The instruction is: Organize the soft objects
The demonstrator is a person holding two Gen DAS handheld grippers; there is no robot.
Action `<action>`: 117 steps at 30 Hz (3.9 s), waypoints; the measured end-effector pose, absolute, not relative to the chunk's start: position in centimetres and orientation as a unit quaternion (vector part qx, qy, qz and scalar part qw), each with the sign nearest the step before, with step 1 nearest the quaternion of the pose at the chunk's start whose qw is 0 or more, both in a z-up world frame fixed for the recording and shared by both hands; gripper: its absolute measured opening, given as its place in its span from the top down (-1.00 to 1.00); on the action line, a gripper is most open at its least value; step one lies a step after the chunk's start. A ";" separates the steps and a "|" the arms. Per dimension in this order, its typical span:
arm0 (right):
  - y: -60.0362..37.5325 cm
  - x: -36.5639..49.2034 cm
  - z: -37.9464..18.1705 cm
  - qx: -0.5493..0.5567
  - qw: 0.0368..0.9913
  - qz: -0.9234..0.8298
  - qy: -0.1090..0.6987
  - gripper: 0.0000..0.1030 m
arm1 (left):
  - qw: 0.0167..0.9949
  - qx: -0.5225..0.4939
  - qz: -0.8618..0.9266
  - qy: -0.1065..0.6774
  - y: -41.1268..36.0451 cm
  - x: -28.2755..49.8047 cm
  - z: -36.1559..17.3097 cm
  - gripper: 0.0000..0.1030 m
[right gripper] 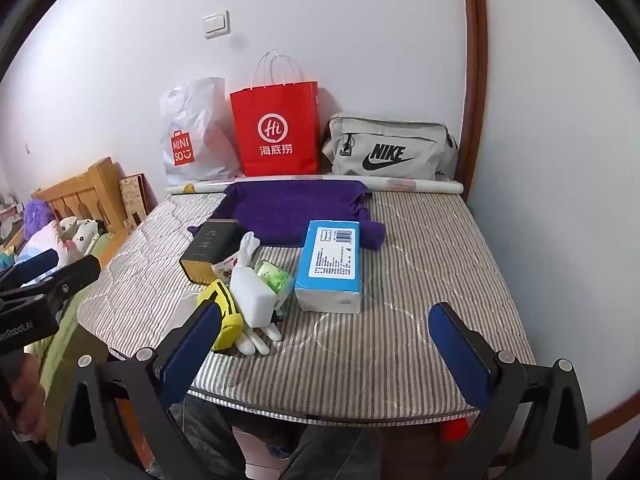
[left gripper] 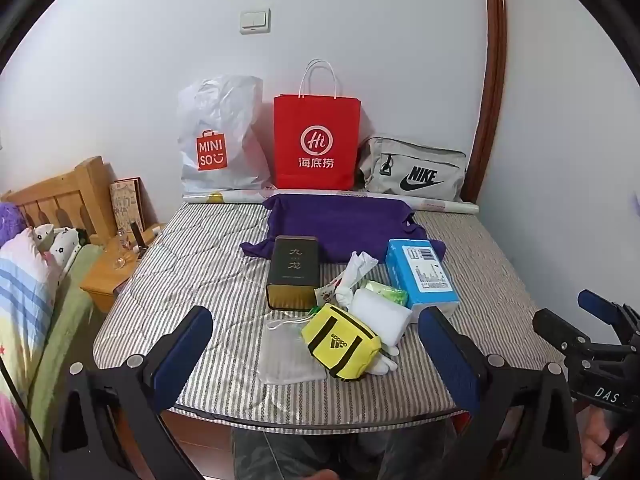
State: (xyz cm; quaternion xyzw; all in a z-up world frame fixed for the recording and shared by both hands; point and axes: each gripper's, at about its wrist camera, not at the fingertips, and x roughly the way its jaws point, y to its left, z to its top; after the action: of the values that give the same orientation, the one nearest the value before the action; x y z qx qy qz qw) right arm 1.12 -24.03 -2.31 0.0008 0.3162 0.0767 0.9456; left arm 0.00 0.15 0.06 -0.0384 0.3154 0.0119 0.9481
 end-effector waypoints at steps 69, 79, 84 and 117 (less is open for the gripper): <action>-23.3 -0.9 -0.8 -0.005 0.949 0.080 0.304 -0.98 | 0.955 -0.038 0.001 0.295 0.4 -1.3 1.1 -1.00; -23.4 -0.8 -0.4 -0.006 0.950 0.080 0.303 -0.98 | 0.955 -0.038 0.001 0.295 0.4 -1.3 1.1 -1.00; -23.5 -0.8 -0.6 -0.006 0.950 0.080 0.302 -0.98 | 0.955 -0.037 0.001 0.295 0.5 -1.4 1.1 -1.00; -21.9 3.8 -6.8 -0.031 0.931 0.093 0.350 -0.98 | 0.920 -0.048 0.000 0.388 4.2 5.2 -6.9 -1.00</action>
State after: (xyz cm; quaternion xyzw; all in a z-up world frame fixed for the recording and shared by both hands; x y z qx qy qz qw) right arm 3.76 -21.92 -6.75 -0.0309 0.3502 0.0935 0.9315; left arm 5.20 4.22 -6.90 -0.0482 0.3880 0.0002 0.9204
